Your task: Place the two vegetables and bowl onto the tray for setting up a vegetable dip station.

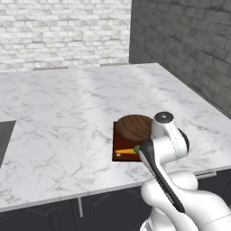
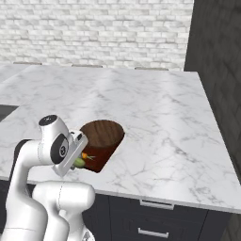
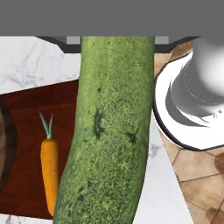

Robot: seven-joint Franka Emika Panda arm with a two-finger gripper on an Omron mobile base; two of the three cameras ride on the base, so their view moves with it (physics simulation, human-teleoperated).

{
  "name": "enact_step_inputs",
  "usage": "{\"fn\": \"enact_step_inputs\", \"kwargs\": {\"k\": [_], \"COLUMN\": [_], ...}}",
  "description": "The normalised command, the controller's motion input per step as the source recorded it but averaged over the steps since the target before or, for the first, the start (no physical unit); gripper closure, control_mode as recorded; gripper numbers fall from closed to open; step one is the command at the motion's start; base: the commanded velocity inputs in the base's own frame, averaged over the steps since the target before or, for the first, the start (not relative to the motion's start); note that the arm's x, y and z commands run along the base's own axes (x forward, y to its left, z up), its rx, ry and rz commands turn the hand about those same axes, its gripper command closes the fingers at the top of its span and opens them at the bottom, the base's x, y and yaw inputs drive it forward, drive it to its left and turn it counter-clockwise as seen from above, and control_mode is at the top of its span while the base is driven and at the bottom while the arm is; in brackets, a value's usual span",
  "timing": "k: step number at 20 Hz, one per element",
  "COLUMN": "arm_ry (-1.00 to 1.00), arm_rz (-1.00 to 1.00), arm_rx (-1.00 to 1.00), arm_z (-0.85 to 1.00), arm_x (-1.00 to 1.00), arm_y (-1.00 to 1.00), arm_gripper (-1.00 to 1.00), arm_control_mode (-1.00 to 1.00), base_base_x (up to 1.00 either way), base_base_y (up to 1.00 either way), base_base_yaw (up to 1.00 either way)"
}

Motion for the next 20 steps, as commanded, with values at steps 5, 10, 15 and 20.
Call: {"fn": "enact_step_inputs", "kwargs": {"k": [5,10,15,20], "arm_ry": [0.00,0.00,0.00,0.00], "arm_rz": [0.00,0.00,0.00,0.00], "arm_rx": [0.00,0.00,0.00,0.00], "arm_z": [-0.05,-0.05,-0.04,-0.03], "arm_x": [0.00,0.00,0.02,0.04], "arm_y": [0.00,0.00,0.00,0.00], "arm_gripper": [1.00,1.00,1.00,1.00], "arm_control_mode": [-1.00,-1.00,-1.00,-1.00], "base_base_x": [0.00,0.00,0.00,0.00], "base_base_y": [0.00,0.00,0.00,0.00], "base_base_yaw": [0.00,0.00,0.00,0.00]}}
